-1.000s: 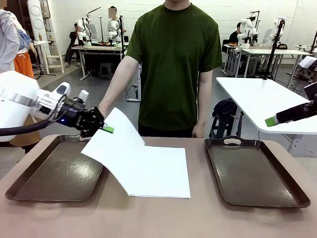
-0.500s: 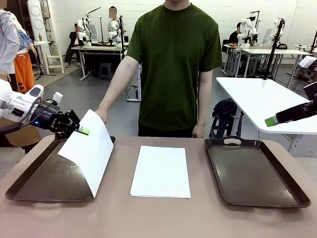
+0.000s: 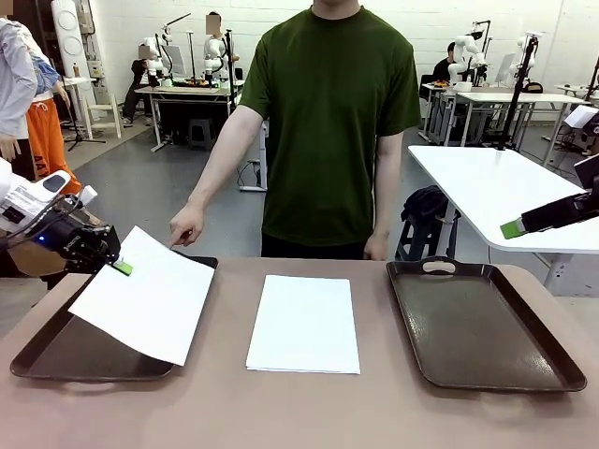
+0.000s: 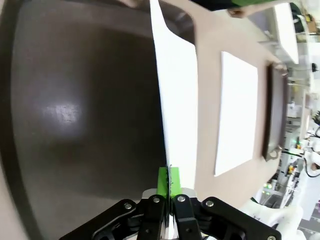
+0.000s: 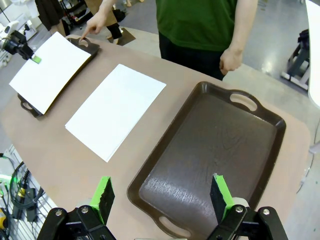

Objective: Sort the A4 documents.
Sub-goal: Place the A4 Paper in the designated Handle tray.

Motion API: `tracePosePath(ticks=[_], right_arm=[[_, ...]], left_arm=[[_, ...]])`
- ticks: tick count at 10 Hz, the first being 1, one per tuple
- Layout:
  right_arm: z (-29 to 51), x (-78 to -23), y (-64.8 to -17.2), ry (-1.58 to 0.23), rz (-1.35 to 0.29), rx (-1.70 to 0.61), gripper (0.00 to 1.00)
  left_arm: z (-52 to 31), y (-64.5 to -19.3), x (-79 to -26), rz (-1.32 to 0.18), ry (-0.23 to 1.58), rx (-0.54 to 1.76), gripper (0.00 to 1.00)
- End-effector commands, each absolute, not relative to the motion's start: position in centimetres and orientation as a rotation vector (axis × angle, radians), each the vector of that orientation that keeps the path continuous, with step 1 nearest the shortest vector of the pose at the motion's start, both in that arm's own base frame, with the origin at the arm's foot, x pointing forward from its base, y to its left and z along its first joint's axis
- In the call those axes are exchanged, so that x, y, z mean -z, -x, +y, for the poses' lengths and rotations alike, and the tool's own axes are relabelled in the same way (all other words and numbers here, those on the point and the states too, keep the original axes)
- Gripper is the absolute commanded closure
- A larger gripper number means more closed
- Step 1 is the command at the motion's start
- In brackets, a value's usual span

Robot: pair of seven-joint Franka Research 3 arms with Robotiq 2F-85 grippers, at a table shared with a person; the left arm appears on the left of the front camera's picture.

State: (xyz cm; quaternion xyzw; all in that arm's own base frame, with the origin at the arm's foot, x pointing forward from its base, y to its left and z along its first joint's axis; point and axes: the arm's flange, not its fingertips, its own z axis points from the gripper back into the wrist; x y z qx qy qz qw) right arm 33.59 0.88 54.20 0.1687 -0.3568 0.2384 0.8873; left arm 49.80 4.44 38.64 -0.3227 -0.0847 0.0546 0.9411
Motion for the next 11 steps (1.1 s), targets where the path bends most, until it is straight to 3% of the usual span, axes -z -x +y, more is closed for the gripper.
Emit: tracePosePath(ticks=[1, 4, 9, 10, 11], right_arm=[[0.8, -54.1, -33.8, -0.371, -0.753, -0.498, 0.00], [0.8, -54.1, -33.8, -0.371, -0.753, -0.498, 0.00], [0.8, -54.1, -33.8, -0.371, -0.753, -0.498, 0.00], [0.8, -54.1, -33.8, -0.371, -0.753, -0.498, 0.00], [0.8, -54.1, -33.8, -0.371, -0.753, -0.498, 0.00]], left_arm=[[4.8, -51.7, -38.8, -0.129, 0.596, -0.117, 0.99], [5.3, -53.9, -38.0, -0.156, 0.495, -0.139, 0.99], [4.2, -55.6, -36.8, -0.061, 0.360, -0.116, 0.99], [4.3, -55.6, -36.7, -0.061, 0.364, -0.104, 0.81], [4.2, -55.5, -36.7, -0.061, 0.360, -0.101, 0.81]])
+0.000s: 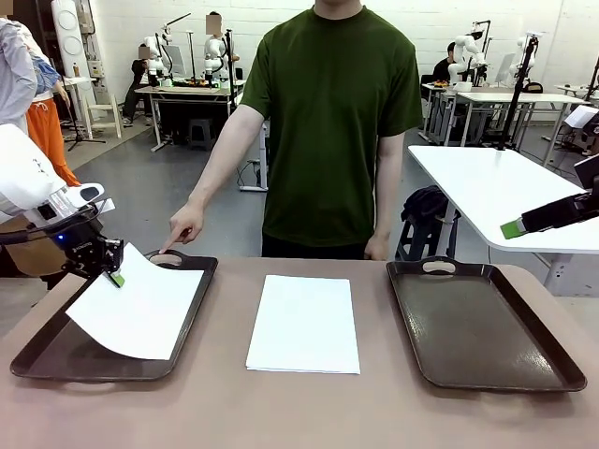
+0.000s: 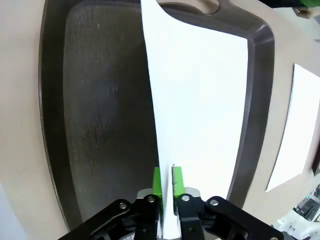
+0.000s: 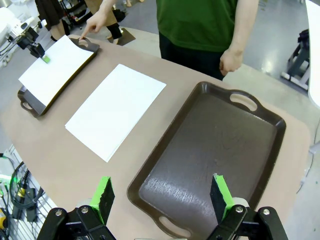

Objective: Sort the A4 documents.
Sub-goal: Place the A4 Paper in the designated Handle tray.

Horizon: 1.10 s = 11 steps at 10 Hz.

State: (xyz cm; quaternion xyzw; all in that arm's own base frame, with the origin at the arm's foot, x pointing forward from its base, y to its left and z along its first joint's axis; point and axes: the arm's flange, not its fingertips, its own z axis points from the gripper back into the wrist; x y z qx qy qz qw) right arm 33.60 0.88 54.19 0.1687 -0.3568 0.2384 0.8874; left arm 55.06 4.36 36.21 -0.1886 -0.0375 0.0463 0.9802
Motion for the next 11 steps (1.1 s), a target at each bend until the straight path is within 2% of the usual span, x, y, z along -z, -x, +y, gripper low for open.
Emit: tracePosePath(ticks=[1, 2, 3, 4, 5, 6, 7, 8, 9, 10, 11], right_arm=[[0.8, -54.1, -33.8, -0.371, -0.753, -0.498, 0.00], [0.8, -54.1, -33.8, -0.371, -0.753, -0.498, 0.00], [0.8, -54.1, -33.8, -0.371, -0.753, -0.498, 0.00], [0.8, -54.1, -33.8, -0.371, -0.753, -0.498, 0.00], [0.8, -54.1, -33.8, -0.371, -0.753, -0.498, 0.00], [0.8, -54.1, -33.8, -0.371, -0.753, -0.498, 0.00], [0.8, -54.1, -33.8, -0.371, -0.753, -0.498, 0.00], [0.8, -54.1, -33.8, -0.371, -0.753, -0.498, 0.00], [0.8, -54.1, -33.8, -0.371, -0.753, -0.498, 0.00], [0.8, -54.1, -33.8, -0.371, -0.753, -0.498, 0.00], [0.8, -54.1, -33.8, -0.371, -0.753, -0.498, 0.00]], left_arm=[[4.1, -55.4, -36.8, -0.059, 0.348, -0.098, 0.63], [4.2, -55.3, -37.1, -0.074, 0.302, -0.109, 0.79], [4.2, -55.2, -37.5, -0.094, 0.280, -0.113, 0.44], [4.3, -55.2, -37.8, -0.105, 0.253, -0.115, 0.61], [4.3, -55.2, -38.0, -0.106, 0.221, -0.111, 0.25], [4.4, -55.4, -38.3, -0.110, 0.198, -0.110, 0.42], [4.3, -55.5, -38.4, -0.115, 0.194, -0.109, 0.06], [4.3, -55.6, -38.4, -0.113, 0.184, -0.105, 0.23], [4.3, -55.6, -38.5, -0.108, 0.186, -0.099, 0.00], [4.4, -55.5, -38.5, -0.105, 0.192, -0.099, 0.03], [4.4, -55.4, -38.6, -0.121, 0.213, -0.109, 0.00]])
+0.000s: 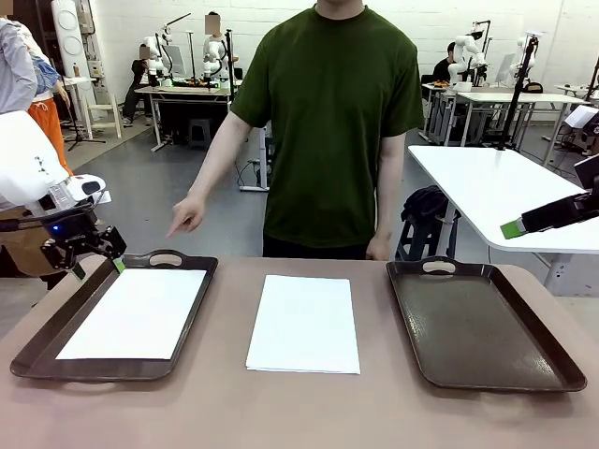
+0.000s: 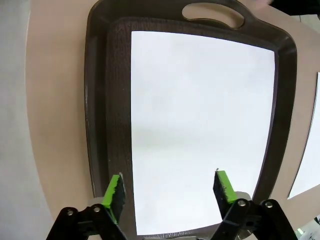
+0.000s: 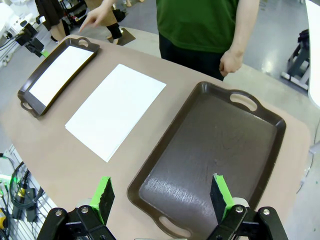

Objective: Sort the A4 documents.
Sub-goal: Place the A4 Paper in the designated Handle tray, then receive the A4 Paper.

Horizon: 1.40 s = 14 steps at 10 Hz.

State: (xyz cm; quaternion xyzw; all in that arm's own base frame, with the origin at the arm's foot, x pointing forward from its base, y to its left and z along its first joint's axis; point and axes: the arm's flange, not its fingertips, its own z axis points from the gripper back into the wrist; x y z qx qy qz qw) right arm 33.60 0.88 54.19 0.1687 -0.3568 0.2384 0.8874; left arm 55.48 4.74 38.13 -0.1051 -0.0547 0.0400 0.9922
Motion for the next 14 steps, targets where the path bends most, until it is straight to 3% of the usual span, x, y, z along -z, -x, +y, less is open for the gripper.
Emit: tracePosePath(ticks=[1, 2, 3, 14], right_arm=[[0.8, -54.1, -33.8, -0.371, -0.753, -0.498, 0.00], [0.8, -54.1, -33.8, -0.371, -0.753, -0.498, 0.00], [0.8, -54.1, -33.8, -0.371, -0.753, -0.498, 0.00], [0.8, -54.1, -33.8, -0.371, -0.753, -0.498, 0.00]], left_arm=[[4.2, -55.1, -38.6, -0.105, 0.267, -0.169, 0.00], [3.5, -54.2, -37.7, -0.062, 0.368, -0.187, 0.00], [4.7, -55.5, -38.2, -0.109, 0.227, -0.103, 0.00], [4.7, -55.5, -38.2, -0.109, 0.227, -0.103, 0.00]])
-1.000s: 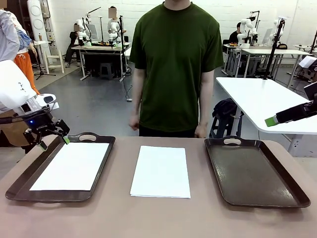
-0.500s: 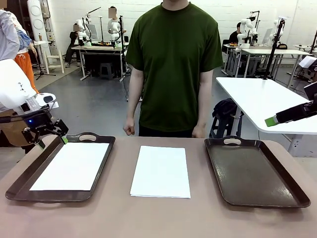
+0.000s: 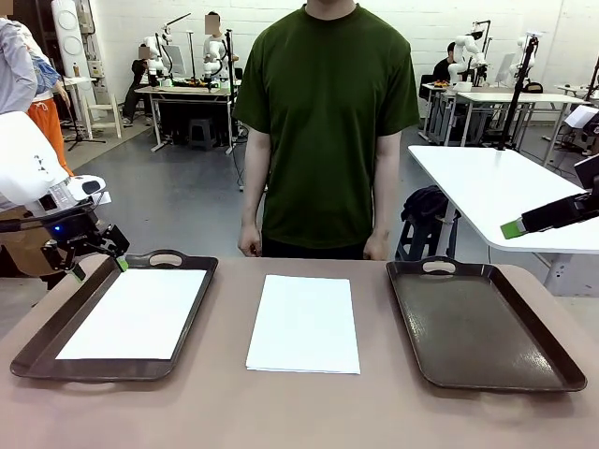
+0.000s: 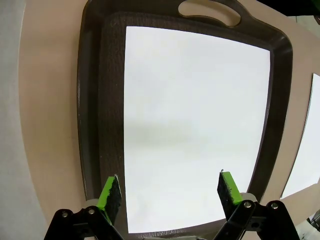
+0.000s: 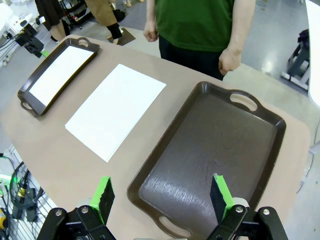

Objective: Sort the A4 documents.
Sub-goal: Receive the A4 Paper.

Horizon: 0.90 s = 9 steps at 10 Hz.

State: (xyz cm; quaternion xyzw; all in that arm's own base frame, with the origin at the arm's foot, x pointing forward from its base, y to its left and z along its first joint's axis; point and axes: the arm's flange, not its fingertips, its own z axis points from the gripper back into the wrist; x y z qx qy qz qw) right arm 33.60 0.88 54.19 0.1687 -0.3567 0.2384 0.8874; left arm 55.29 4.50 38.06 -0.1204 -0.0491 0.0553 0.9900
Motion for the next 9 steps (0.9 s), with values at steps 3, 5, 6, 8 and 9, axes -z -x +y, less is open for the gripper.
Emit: tracePosePath(ticks=[3, 5, 6, 8, 9], right_arm=[[0.8, -54.1, -33.8, -0.371, -0.753, -0.498, 0.00], [0.8, -54.1, -33.8, -0.371, -0.753, -0.498, 0.00], [0.8, -54.1, -33.8, -0.371, -0.753, -0.498, 0.00], [0.8, -54.1, -33.8, -0.371, -0.753, -0.498, 0.00], [0.8, -54.1, -33.8, -0.371, -0.753, -0.498, 0.00]], left_arm=[[-0.7, -53.2, -42.5, -0.295, 0.142, 0.021, 0.00], [-2.8, -51.0, -45.6, -0.443, 0.122, 0.121, 0.00], [-3.9, -47.9, -47.5, -0.574, 0.153, 0.278, 0.00], [-4.6, -43.7, -48.5, -0.663, 0.206, 0.405, 0.00], [-4.5, -42.0, -48.5, -0.672, 0.256, 0.406, 0.00]])
